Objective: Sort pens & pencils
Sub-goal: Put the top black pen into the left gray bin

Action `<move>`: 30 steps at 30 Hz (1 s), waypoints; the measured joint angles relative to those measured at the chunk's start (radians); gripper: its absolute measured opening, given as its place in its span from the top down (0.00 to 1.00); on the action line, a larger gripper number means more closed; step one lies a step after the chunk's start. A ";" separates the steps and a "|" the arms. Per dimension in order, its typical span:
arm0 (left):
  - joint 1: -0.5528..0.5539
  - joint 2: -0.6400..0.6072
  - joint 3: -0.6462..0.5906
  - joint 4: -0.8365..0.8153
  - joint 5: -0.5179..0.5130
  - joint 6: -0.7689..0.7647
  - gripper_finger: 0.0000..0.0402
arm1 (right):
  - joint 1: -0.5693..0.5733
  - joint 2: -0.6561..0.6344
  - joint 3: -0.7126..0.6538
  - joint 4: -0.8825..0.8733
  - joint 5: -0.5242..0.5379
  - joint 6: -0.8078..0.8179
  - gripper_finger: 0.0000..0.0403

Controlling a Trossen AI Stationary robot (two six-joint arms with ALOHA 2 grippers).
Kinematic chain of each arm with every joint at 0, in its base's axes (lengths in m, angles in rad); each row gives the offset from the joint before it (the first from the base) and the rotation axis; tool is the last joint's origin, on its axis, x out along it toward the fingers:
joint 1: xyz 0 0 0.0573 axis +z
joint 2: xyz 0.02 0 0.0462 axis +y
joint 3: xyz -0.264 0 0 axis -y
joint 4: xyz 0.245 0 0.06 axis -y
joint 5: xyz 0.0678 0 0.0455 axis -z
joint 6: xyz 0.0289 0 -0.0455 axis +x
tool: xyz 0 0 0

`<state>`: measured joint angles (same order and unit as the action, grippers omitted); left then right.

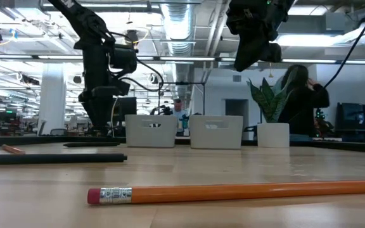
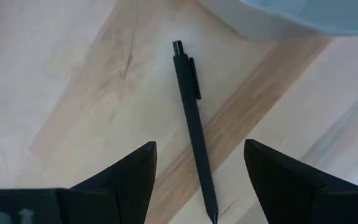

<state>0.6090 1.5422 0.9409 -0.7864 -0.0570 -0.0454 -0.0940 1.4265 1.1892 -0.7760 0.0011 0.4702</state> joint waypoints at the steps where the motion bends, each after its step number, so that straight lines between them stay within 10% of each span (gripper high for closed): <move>1: 0.000 0.009 0.000 0.000 0.000 -0.006 0.41 | 0.000 0.000 0.000 0.000 0.000 0.000 0.78; 30: 0.002 0.042 -0.169 0.105 0.056 -0.132 0.41 | 0.000 0.000 0.000 0.000 0.000 0.000 0.78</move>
<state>0.6113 1.5847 0.7719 -0.6811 -0.0006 -0.1776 -0.0940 1.4265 1.1892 -0.7765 0.0010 0.4706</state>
